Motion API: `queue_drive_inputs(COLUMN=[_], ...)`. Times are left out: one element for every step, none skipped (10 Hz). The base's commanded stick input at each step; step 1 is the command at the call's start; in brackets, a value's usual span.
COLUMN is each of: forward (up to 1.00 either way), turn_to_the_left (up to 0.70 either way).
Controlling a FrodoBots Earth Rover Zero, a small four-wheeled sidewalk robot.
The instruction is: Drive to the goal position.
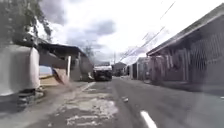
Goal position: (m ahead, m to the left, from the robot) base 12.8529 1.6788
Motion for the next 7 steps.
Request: queue_drive_inputs(forward=[0.85,0.85,0.85,0.85,0.85,0.85,0.85], turn_to_the_left=[-0.34,-0.34,-0.34,-0.34,-0.34,-0.32,-0.28])
